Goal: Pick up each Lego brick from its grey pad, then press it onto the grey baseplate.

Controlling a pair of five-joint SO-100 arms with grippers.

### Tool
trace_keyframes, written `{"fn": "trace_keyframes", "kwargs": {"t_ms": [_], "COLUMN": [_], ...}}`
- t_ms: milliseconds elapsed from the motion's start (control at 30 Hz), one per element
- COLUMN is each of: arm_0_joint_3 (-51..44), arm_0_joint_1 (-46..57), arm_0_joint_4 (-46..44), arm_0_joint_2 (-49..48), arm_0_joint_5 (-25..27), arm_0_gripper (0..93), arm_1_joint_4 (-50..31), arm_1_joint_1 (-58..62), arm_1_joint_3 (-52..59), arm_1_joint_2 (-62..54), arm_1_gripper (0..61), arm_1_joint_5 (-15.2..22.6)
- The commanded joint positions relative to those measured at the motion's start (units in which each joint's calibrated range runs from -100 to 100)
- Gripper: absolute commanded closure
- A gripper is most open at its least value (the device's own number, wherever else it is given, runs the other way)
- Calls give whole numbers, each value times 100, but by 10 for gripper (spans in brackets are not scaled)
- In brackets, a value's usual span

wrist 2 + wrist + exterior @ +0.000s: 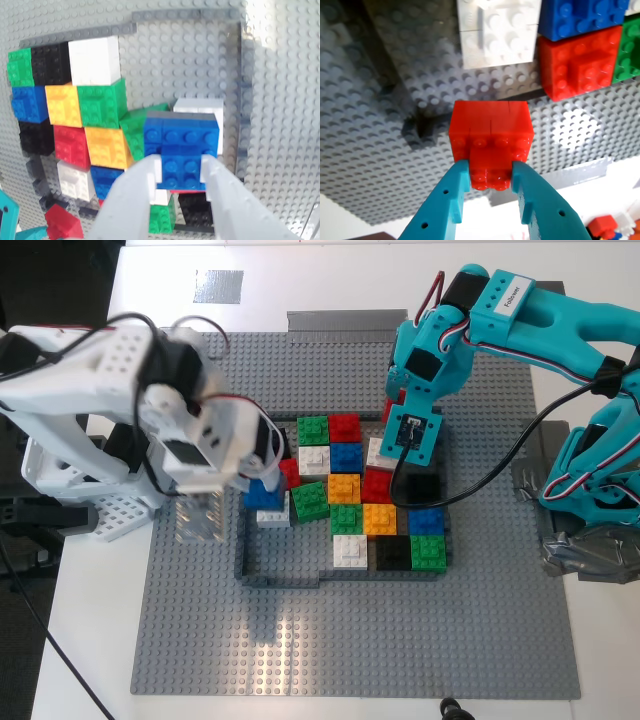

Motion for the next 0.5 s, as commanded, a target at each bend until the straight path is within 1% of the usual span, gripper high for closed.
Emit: {"fn": "trace_keyframes", "kwargs": {"t_ms": [0, 133, 333, 467], "arm_0_joint_3": [-99, -99, -90, -153], "arm_0_joint_1": [-26, -41, -41, -41], "arm_0_joint_4": [-265, -289, -289, -297], "arm_0_joint_2": [-19, -19, 299, 496], "arm_0_joint_5": [20, 20, 20, 10], "arm_0_gripper": [927, 927, 927, 927], "arm_1_joint_4": [-609, -763, -1333, -1650], "arm_1_joint_1": [623, 798, 805, 703], "arm_1_joint_3": [-622, -848, -929, -1010], "arm_1_joint_2": [1002, 1680, 2289, 2633], "arm_1_gripper": [613, 613, 613, 613], "arm_1_joint_5": [532, 713, 781, 752]}}
